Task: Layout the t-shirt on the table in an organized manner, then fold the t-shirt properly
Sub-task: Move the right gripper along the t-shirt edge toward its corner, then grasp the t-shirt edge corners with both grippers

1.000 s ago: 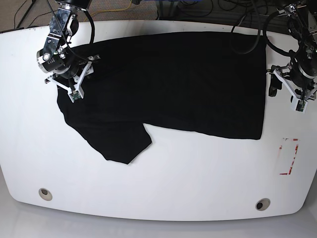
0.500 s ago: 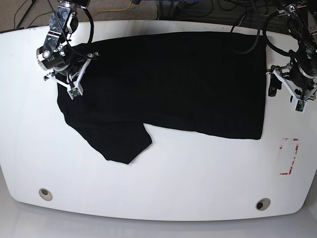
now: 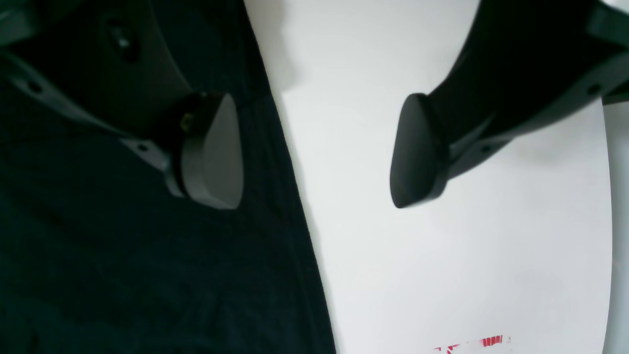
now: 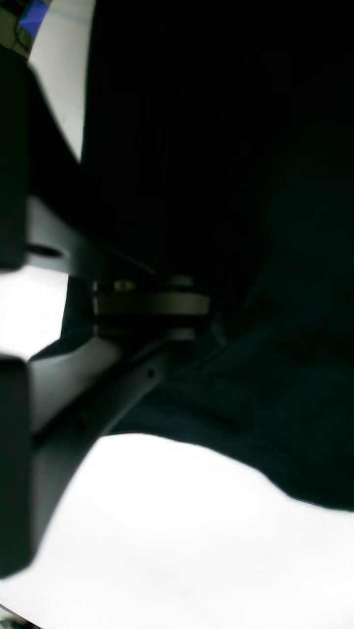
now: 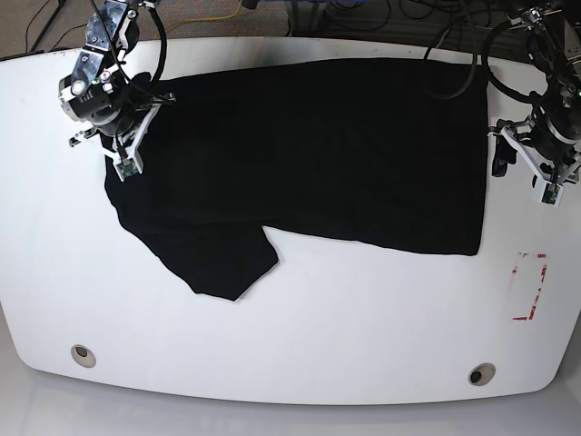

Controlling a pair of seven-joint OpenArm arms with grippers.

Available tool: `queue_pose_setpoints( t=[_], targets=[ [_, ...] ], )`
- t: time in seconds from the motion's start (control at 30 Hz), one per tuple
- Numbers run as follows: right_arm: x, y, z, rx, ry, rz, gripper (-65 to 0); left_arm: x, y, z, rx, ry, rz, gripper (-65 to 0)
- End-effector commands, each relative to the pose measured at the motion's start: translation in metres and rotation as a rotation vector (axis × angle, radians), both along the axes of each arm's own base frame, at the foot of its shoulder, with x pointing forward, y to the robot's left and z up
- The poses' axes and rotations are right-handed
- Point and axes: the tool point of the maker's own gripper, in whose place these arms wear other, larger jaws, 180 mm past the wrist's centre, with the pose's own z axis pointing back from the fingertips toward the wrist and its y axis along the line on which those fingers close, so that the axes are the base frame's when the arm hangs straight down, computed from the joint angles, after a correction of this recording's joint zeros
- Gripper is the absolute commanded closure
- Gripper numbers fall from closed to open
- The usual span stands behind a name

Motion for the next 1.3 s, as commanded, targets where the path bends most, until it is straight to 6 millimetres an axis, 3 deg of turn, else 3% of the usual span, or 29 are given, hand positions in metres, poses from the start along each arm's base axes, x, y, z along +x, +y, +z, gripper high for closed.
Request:
queue_pose_setpoints(
  t=[0.0,0.33,0.73,0.9,1.1,1.27],
  targets=[
    [0.008,-0.008,0.013,-0.011,-0.053,-0.016,0.0,0.006,0.002,0.012,0.014,-0.043,-0.007,-43.3],
    [0.016,-0.009,0.031,0.144,-0.155,-0.043,0.0,0.005,0.005,0.005,0.043,-0.012,-0.003,-43.3],
    [0.028,-0.007,0.020,0.194,-0.141,-0.056,-2.1,0.006,-0.003,-0.001,0.056,0.009,-0.029,-43.3],
    [0.041,-0.007,0.016,0.220,-0.141,-0.064,-15.2,0.006,-0.003,-0.001,0.056,0.009,-0.029,-43.3],
    [0.055,-0.016,0.022,0.209,-0.159,-0.062,-40.9,0.006,-0.003,-0.001,0.056,0.009,-0.029,-43.3],
    [0.058,-0.023,0.028,0.185,-0.169,-0.048,-56.3,0.006,-0.003,-0.001,0.056,0.009,-0.029,-43.3]
  ],
)
